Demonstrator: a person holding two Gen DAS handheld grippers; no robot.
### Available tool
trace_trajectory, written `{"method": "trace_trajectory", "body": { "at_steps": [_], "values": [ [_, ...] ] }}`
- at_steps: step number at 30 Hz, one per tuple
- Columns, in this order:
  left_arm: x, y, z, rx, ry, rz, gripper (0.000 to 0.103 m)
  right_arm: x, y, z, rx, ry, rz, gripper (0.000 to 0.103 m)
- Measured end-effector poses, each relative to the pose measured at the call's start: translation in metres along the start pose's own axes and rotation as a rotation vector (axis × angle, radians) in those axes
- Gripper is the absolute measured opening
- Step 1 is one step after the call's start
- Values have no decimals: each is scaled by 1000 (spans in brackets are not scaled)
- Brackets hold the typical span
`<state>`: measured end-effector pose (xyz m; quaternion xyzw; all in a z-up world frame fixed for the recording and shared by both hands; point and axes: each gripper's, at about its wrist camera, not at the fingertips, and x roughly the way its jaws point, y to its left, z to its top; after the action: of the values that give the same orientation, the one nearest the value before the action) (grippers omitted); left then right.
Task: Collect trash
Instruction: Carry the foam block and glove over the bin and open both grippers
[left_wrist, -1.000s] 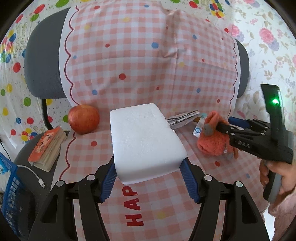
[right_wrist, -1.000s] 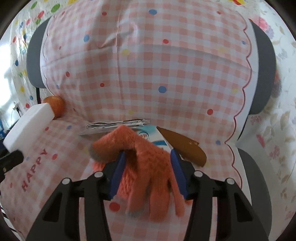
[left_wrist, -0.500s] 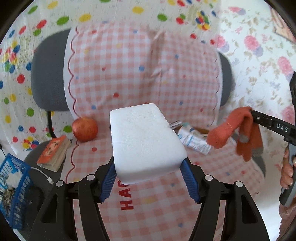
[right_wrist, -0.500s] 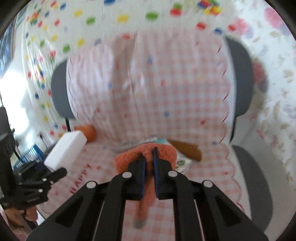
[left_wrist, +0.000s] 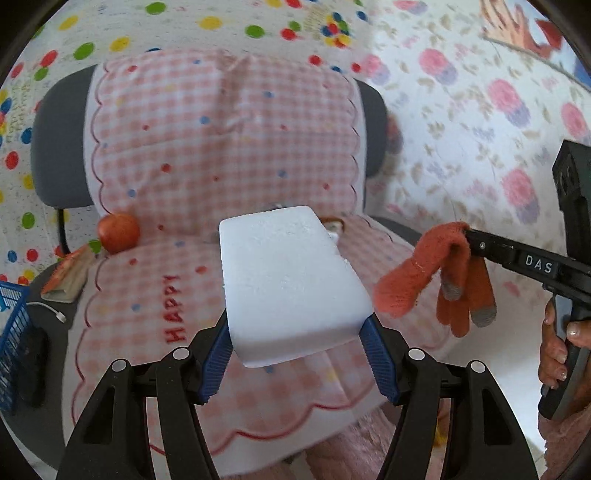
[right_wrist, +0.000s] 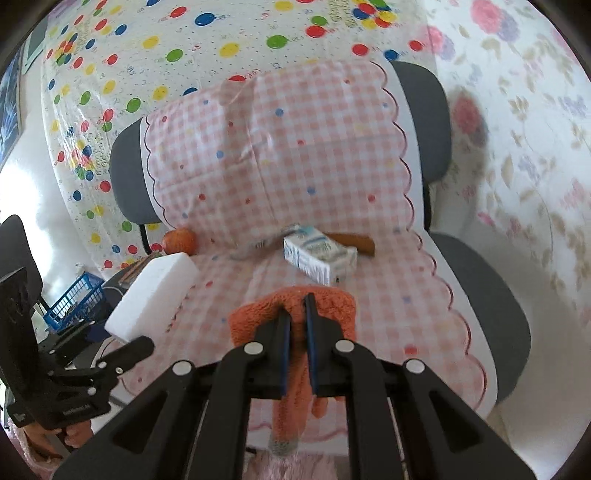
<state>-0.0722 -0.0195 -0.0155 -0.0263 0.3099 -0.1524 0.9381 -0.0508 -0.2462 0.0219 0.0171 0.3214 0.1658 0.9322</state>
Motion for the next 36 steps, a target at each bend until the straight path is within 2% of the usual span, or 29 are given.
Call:
{"method": "trace_trajectory", "body": {
  "at_steps": [8, 20, 26, 31, 34, 36],
  "values": [
    [7, -53, -17, 91, 44, -110, 65, -40, -22, -37, 30, -11, -121, 8],
    [26, -161, -37, 286, 112, -372, 66, -121, -86, -104, 167, 27, -366, 8],
    [45, -199, -52, 341, 206, -452, 67, -138, -111, -137, 230, 82, -430, 8],
    [59, -221, -61, 355, 274, -489, 71, -131, -130, -158, 285, 142, -437, 9],
    [64, -228, -61, 357, 290, -481, 75, -128, -141, -165, 316, 167, -437, 14],
    [65, -228, -60, 350, 293, -485, 77, -127, -146, -168, 326, 181, -442, 27]
  ]
}}
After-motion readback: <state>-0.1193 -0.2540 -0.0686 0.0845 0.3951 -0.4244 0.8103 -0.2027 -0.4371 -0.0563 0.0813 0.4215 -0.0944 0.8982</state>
